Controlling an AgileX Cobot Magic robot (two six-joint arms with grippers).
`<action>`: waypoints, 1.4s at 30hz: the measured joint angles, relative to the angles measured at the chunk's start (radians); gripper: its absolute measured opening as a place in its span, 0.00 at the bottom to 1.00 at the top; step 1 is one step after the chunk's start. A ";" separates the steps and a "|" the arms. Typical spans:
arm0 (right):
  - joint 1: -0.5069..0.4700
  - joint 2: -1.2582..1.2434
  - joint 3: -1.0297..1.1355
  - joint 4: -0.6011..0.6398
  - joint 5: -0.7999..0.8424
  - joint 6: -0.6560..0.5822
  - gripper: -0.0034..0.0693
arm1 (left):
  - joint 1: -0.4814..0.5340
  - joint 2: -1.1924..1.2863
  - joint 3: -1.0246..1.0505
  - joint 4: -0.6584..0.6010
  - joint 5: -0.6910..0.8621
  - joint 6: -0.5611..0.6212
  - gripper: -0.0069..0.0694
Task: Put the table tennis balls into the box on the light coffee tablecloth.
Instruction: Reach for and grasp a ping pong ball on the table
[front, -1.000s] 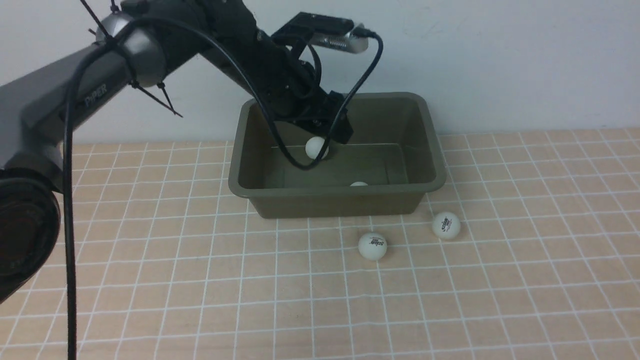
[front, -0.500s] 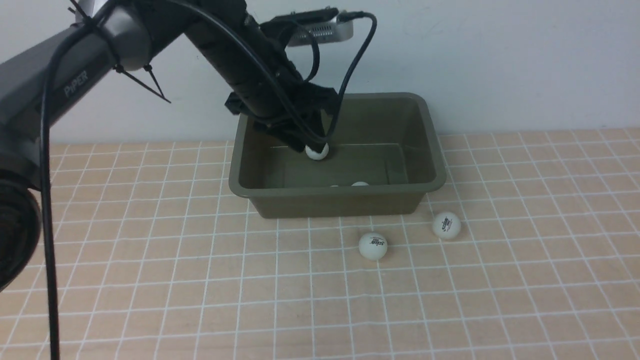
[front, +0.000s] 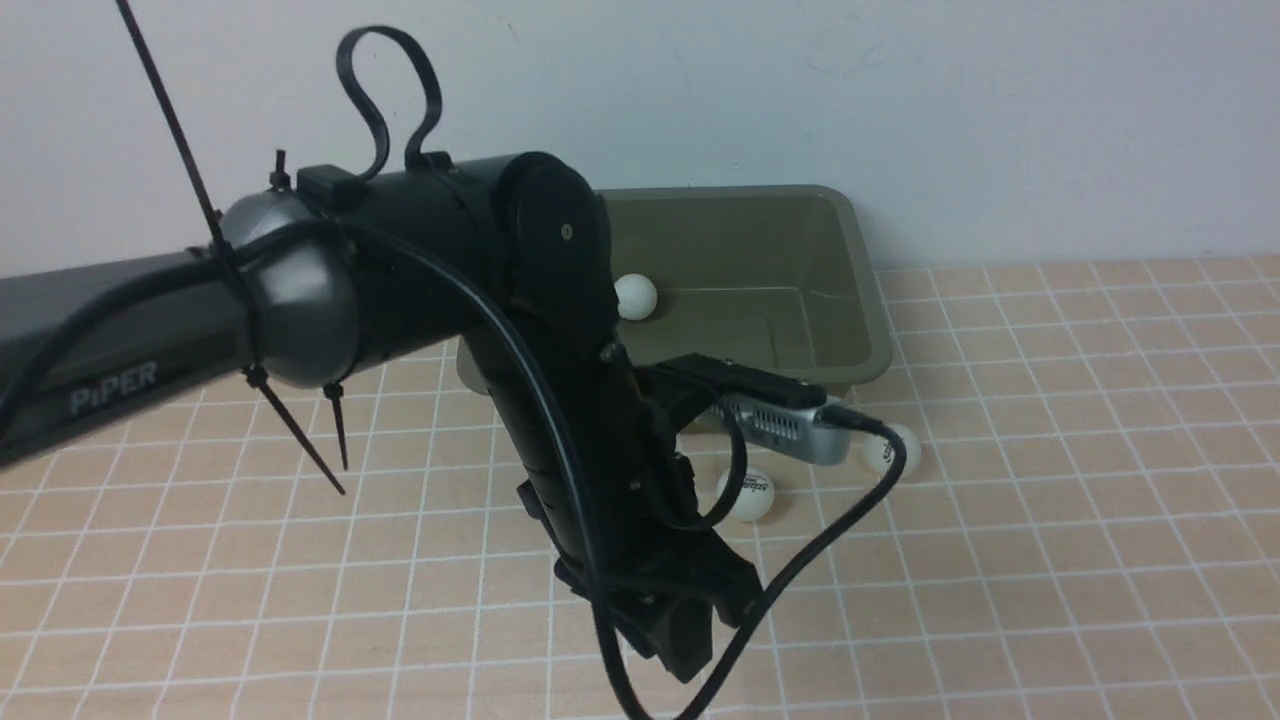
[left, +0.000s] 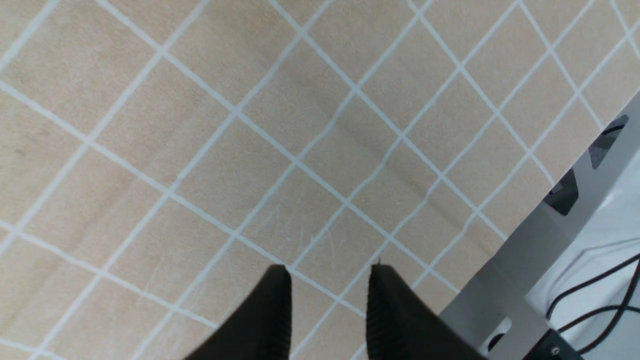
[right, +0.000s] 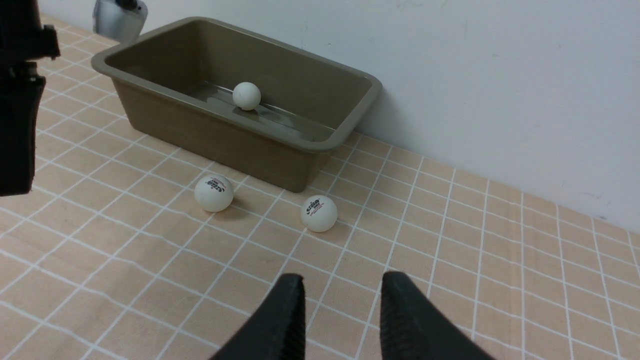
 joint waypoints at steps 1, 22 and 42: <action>0.000 0.000 0.000 0.000 0.000 0.000 0.33 | -0.007 -0.004 0.001 0.011 0.000 0.002 0.30; 0.000 0.052 0.000 0.152 0.060 -0.144 0.33 | -0.012 -0.364 0.009 0.616 0.008 -0.278 0.30; 0.000 1.112 -0.493 0.242 0.093 -0.241 0.33 | -0.012 -0.466 0.011 0.587 -0.004 -0.330 0.30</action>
